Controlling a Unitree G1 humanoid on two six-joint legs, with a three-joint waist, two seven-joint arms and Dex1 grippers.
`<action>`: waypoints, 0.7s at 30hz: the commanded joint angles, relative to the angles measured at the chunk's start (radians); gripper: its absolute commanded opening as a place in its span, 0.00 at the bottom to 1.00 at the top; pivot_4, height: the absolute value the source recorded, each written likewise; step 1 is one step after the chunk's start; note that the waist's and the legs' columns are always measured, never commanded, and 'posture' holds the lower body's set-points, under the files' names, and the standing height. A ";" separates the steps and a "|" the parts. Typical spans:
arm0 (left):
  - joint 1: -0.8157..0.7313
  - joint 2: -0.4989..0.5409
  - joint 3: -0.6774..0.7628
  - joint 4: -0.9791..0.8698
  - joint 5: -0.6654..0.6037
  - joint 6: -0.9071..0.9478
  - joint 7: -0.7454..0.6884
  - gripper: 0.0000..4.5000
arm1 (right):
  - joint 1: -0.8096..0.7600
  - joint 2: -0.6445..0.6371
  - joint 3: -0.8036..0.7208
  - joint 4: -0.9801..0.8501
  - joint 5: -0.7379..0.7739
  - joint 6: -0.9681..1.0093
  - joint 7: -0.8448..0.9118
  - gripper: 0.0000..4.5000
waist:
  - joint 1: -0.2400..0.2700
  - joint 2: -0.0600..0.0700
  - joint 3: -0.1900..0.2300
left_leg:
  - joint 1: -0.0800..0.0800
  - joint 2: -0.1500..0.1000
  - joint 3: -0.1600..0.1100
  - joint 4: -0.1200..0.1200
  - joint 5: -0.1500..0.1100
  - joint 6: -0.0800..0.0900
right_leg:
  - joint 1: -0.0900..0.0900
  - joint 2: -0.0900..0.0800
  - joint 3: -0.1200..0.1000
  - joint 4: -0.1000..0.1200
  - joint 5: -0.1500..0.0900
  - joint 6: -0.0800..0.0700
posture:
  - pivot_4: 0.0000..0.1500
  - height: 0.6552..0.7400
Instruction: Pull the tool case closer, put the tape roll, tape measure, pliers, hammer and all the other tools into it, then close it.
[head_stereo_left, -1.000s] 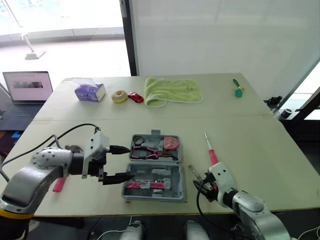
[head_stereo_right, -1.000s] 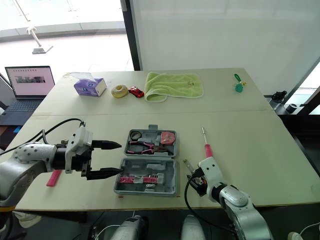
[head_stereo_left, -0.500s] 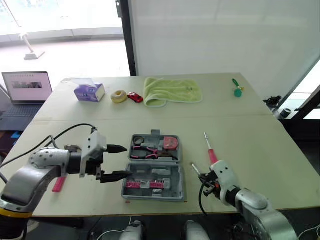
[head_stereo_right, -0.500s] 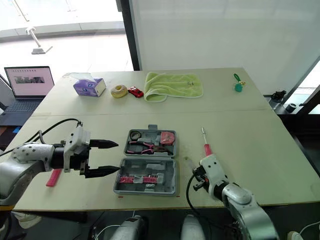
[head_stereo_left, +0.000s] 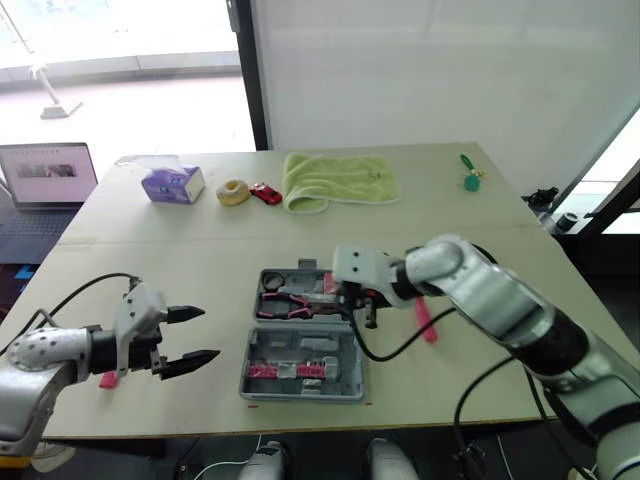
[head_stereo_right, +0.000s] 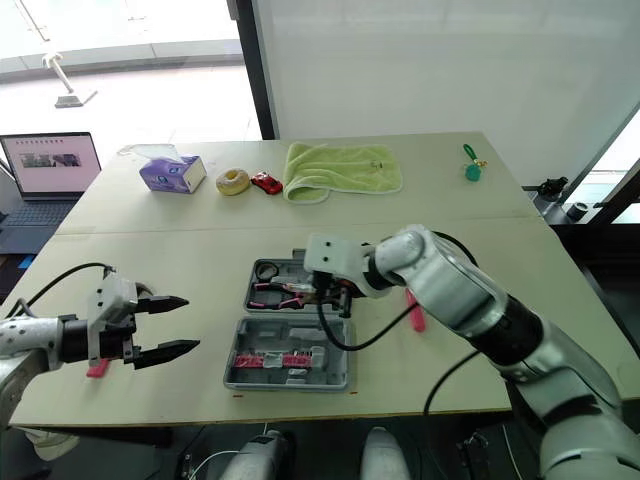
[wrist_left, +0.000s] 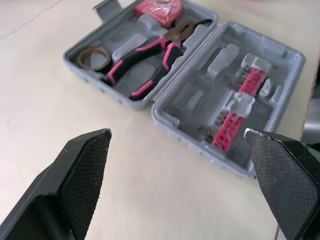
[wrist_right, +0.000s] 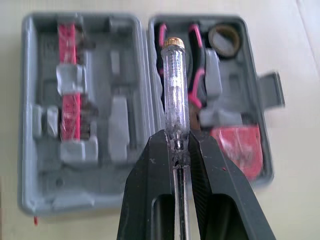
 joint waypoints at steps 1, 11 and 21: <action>0.082 -0.028 0.087 -0.064 -0.004 -0.021 0.040 1.00 | -0.064 0.073 0.087 0.036 -0.015 0.048 0.003 0.00 | -0.002 0.000 0.000 | 0.000 0.000 0.000 0.000 0.000 0.000 | 0.000 -0.001 0.000 0.000 0.000 0.000 | 1.00 1.00; 0.229 -0.080 0.165 -0.141 -0.003 -0.029 0.088 1.00 | -0.067 0.241 0.260 0.197 -0.161 -0.038 -0.112 0.00 | -0.006 0.000 0.000 | 0.000 -0.001 0.000 0.000 0.000 -0.001 | -0.002 0.000 0.000 0.002 0.000 0.000 | 1.00 1.00; 0.250 -0.074 0.174 -0.142 0.009 -0.040 0.076 1.00 | -0.050 0.313 0.292 0.275 -0.222 -0.082 -0.125 0.00 | -0.008 0.000 0.000 | 0.000 -0.001 0.000 -0.001 0.000 -0.001 | -0.002 0.001 0.000 0.002 0.000 0.000 | 1.00 1.00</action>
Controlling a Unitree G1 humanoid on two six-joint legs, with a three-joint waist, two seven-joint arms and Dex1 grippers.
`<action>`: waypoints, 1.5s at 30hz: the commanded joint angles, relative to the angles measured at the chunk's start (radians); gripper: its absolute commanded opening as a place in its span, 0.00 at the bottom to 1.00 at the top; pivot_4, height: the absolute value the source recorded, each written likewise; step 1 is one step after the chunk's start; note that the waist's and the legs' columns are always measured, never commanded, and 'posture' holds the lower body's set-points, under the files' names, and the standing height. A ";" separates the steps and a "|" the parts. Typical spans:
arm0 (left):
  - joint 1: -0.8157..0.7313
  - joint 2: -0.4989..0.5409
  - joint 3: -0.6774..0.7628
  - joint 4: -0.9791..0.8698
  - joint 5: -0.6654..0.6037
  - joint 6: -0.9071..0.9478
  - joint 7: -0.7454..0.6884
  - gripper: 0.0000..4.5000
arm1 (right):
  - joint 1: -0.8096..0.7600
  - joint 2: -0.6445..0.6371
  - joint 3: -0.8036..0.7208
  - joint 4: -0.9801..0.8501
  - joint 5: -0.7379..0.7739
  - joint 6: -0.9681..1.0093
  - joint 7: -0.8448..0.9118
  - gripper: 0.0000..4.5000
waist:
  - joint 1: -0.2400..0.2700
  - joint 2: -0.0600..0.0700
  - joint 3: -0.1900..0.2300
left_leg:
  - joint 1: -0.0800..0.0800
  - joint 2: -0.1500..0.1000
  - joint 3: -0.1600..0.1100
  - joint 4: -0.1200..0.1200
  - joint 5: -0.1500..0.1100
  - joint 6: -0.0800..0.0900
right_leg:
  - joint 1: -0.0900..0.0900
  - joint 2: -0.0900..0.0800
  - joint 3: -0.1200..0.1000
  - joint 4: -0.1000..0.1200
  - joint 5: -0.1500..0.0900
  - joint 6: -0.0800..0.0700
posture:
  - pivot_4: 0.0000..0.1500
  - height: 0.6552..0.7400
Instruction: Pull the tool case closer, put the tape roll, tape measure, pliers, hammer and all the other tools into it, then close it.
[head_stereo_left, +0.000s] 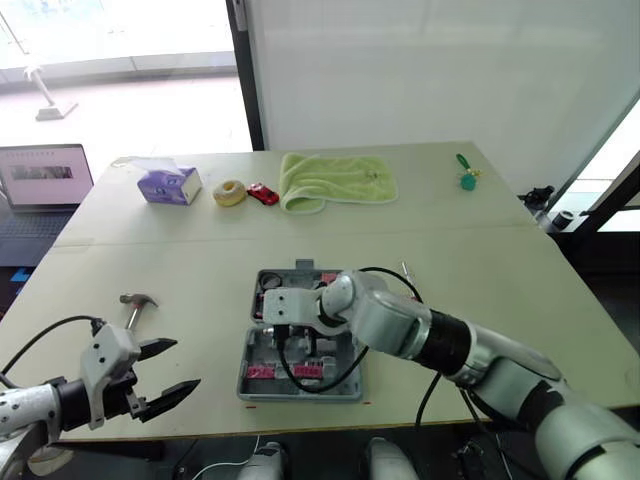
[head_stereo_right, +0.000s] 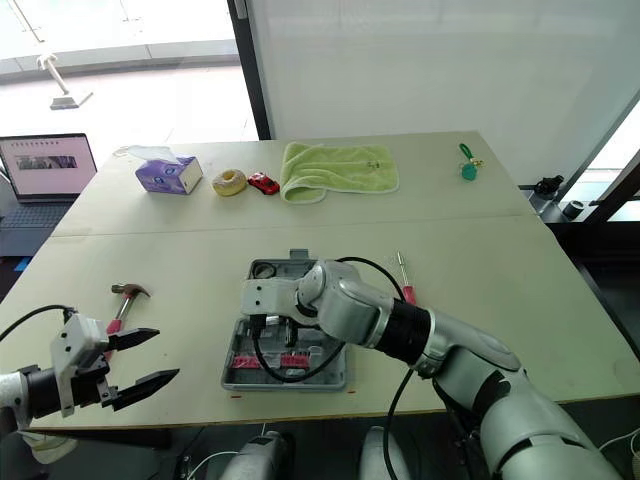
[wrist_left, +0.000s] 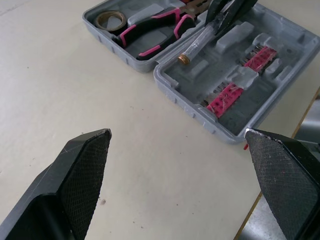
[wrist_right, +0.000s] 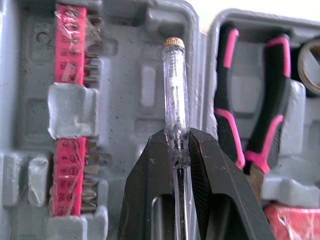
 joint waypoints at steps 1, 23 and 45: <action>-0.002 0.013 0.038 -0.008 0.000 -0.018 -0.002 1.00 | -0.014 0.023 -0.017 0.004 -0.021 -0.017 0.003 0.00 | 0.000 0.000 0.000 | 0.000 0.000 0.000 0.000 0.000 0.000 | 0.000 0.000 0.000 0.000 0.000 0.000 | 1.00 1.00; -0.007 0.016 0.034 -0.010 0.002 -0.013 -0.004 1.00 | 0.027 0.109 -0.024 0.077 -0.075 -0.025 -0.017 0.00 | -0.001 0.000 0.000 | 0.000 0.000 0.000 0.000 0.000 0.000 | -0.001 0.000 0.000 0.000 0.000 0.000 | 1.00 1.00; -0.083 0.026 -0.001 0.034 -0.012 -0.004 -0.043 1.00 | 0.228 0.020 -0.353 0.003 0.039 -0.415 0.005 0.38 | 0.001 0.000 0.000 | 0.000 0.000 0.001 -0.001 0.000 0.000 | 0.000 0.000 0.000 0.000 0.000 0.000 | 1.00 1.00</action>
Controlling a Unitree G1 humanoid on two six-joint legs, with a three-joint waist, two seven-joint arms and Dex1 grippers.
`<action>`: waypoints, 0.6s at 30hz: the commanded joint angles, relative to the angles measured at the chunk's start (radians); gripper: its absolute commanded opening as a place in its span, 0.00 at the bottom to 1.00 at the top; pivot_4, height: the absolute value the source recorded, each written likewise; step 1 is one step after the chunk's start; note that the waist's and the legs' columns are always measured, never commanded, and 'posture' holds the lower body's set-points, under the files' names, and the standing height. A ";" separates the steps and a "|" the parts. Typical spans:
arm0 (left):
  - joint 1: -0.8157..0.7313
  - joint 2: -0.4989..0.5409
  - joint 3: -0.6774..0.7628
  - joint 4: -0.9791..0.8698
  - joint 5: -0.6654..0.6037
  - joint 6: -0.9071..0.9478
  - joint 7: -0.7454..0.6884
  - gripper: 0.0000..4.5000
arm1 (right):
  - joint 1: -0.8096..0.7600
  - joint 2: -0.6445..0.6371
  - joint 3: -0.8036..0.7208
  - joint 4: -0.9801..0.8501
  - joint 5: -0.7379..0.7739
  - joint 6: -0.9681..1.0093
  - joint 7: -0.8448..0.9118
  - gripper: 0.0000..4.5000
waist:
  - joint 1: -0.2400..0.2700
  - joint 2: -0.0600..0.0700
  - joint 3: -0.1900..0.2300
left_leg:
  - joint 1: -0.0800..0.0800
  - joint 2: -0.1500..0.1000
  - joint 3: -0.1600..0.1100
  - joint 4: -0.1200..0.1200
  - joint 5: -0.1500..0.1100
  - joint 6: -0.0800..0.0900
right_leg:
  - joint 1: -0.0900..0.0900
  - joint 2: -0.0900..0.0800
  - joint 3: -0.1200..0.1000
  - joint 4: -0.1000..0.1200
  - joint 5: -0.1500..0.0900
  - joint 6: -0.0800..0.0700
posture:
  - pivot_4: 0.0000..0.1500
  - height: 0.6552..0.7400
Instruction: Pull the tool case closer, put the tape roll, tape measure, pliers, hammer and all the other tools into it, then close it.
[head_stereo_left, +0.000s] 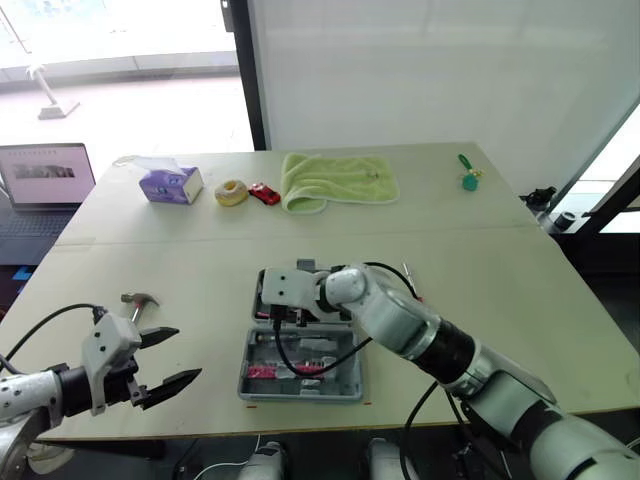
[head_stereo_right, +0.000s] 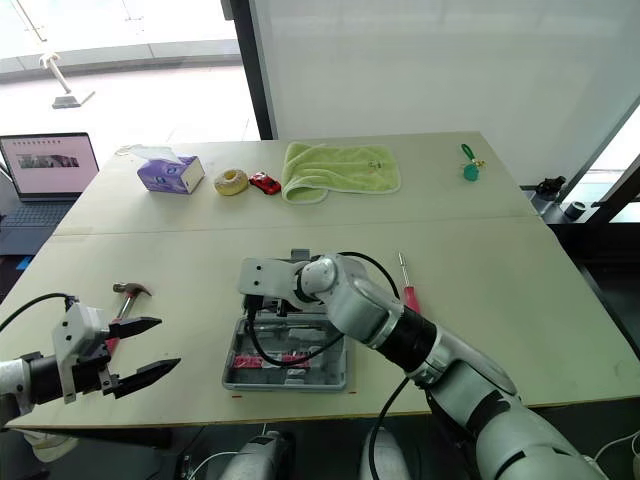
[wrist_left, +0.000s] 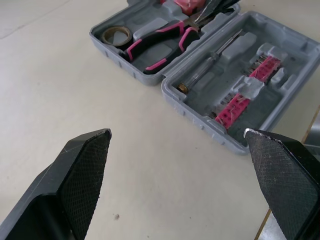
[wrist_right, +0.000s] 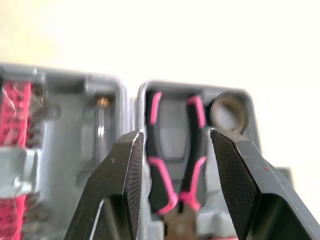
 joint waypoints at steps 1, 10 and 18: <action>-0.011 0.017 0.007 -0.005 -0.015 0.002 -0.014 1.00 | 0.069 -0.004 -0.101 0.015 0.106 -0.081 0.090 0.32 | 0.000 0.000 0.000 | 0.000 0.000 0.000 0.000 0.000 0.000 | 0.001 0.000 0.000 0.000 0.000 0.000 | 1.00 1.00; -0.042 0.027 -0.010 0.010 -0.001 0.011 -0.029 1.00 | 0.121 0.050 -0.102 0.191 0.080 -0.130 0.088 0.01 | -0.001 0.000 0.000 | 0.001 0.001 0.000 0.000 0.000 0.000 | 0.001 0.001 0.000 0.000 0.000 0.000 | 1.00 1.00; -0.075 0.053 -0.017 0.065 0.024 -0.004 -0.043 1.00 | 0.159 0.040 -0.050 0.354 -0.004 -0.245 0.109 0.01 | -0.001 0.000 0.000 | 0.002 0.000 0.000 0.000 0.000 0.000 | 0.002 0.001 0.000 0.000 0.000 0.000 | 1.00 1.00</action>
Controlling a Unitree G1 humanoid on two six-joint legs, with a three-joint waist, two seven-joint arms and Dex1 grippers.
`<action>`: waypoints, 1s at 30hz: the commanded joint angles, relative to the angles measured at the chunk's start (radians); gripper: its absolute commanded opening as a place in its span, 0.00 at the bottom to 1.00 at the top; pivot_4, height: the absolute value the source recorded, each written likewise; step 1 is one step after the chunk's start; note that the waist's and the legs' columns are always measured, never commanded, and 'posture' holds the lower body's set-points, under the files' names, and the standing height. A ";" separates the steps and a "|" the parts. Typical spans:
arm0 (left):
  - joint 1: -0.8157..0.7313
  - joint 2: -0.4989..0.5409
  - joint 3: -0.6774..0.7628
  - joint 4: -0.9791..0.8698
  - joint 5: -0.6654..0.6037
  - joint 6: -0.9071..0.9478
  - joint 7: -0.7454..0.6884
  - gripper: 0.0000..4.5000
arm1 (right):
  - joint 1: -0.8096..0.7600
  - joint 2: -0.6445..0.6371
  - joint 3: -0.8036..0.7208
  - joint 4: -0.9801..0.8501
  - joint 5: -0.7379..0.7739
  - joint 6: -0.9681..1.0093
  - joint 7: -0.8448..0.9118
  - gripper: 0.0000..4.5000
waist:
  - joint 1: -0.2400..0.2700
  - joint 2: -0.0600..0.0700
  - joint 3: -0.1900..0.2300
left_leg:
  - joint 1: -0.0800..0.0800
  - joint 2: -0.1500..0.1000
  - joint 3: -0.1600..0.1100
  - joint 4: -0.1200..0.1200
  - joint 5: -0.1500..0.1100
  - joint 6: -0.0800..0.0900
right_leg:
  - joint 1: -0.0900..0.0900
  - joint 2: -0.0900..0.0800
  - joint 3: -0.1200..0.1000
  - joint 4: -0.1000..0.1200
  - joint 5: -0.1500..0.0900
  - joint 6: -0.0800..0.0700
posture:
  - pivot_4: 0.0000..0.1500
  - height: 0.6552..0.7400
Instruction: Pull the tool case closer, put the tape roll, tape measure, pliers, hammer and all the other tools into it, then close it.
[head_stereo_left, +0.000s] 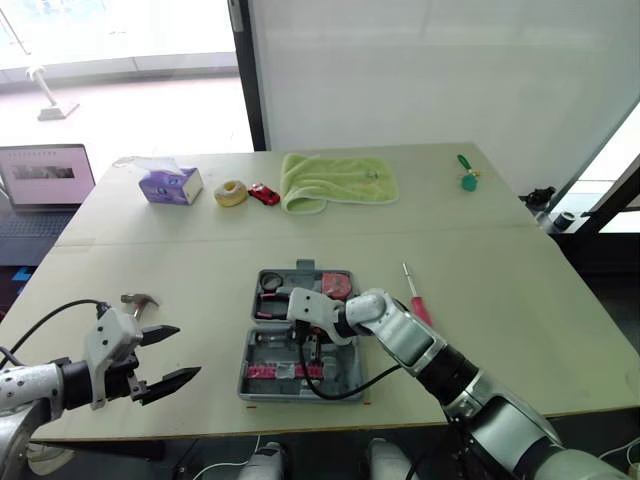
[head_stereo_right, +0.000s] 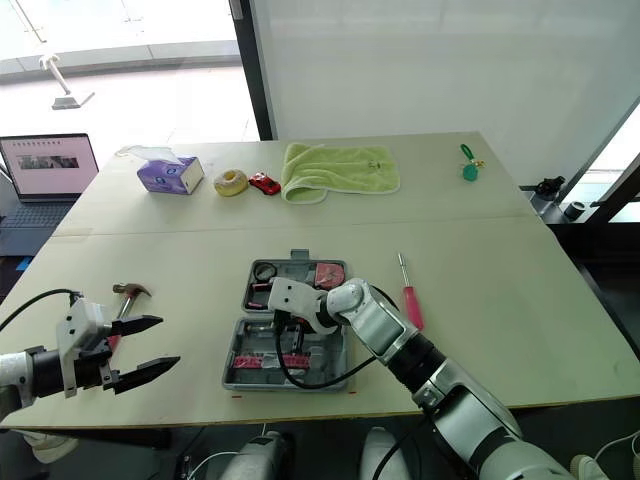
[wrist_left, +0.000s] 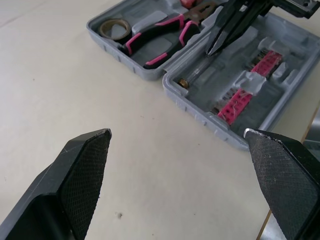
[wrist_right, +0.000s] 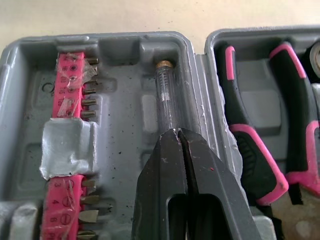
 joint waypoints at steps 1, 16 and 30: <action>-0.025 0.031 0.008 0.000 0.004 -0.017 -0.008 1.00 | 0.017 0.001 0.009 0.081 -0.043 -0.043 -0.007 0.01 | 0.000 0.000 0.000 | 0.000 0.000 0.000 0.000 0.000 0.000 | 0.000 0.000 0.000 0.000 0.000 0.000 | 1.00 1.00; -0.155 0.032 -0.084 0.096 0.041 -0.073 -0.032 1.00 | 0.107 -0.185 -0.336 -0.290 0.202 -0.118 0.160 0.01 | 0.008 0.000 0.000 | -0.001 0.000 0.000 0.000 0.000 0.000 | 0.000 0.000 0.000 -0.001 0.000 0.000 | 1.00 1.00; -0.251 -0.018 0.089 0.466 -0.017 -0.168 0.040 1.00 | 0.494 -0.383 -0.909 -0.252 0.480 -0.063 0.113 0.21 | 0.035 -0.001 0.000 | -0.001 0.000 0.004 0.001 0.000 0.000 | 0.001 -0.001 0.000 -0.002 0.000 0.000 | 1.00 1.00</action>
